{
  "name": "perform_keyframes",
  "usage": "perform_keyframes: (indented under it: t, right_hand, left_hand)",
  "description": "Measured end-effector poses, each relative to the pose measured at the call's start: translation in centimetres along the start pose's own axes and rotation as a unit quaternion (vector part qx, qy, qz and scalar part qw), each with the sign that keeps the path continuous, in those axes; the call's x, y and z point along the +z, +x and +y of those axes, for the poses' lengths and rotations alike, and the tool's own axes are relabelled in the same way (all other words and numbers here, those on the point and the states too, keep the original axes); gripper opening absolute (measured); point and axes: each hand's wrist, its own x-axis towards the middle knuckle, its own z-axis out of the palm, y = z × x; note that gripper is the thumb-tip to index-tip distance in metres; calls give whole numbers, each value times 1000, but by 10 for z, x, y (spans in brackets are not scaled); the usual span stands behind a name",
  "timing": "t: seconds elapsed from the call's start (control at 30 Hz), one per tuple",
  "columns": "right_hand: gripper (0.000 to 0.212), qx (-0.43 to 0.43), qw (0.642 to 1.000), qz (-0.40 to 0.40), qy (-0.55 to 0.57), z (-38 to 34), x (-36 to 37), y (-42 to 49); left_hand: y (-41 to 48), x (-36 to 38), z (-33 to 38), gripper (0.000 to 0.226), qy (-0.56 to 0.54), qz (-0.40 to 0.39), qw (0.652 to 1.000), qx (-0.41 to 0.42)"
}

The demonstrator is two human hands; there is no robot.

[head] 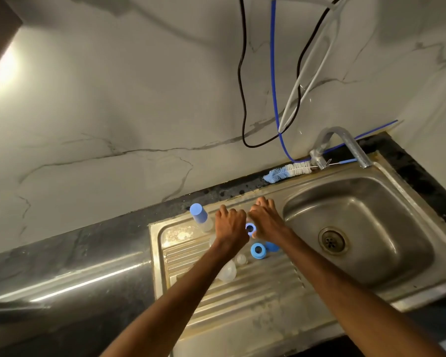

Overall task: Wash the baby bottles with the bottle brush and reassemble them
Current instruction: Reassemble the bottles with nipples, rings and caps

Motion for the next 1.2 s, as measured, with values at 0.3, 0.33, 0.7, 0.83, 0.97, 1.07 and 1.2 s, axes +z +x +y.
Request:
perform_keyframes:
  t: [0.3,0.33,0.7,0.83,0.97,1.07,1.2]
  right_hand:
    - [41,1,996,-68,-56,-1,29,24]
    - [40,1,997,-64,-46,-1,30,25]
    - [32,43,998,-18,53,4,17,27]
    - [26,111,980,79,148,14,3,17]
    - [35,139,914,140,355,14,-4,-16]
    - [42,122,881,161,429,9,-8,-41]
    - [42,132,860,146,470,0,-27,-68]
  left_hand:
    - [31,37,-1,27,168,-119,978,-26]
    - [32,39,-2,27,165,-122,978,-25]
    - [33,44,-14,27,133,-108,985,-1]
    - [31,30,-23,53,57,-66,996,8]
    - [19,18,-31,54,-70,-50,996,-5]
    - [4,11,-34,34,-211,-40,977,-15]
    - [-24,-8,-23,20,-375,36,926,-35]
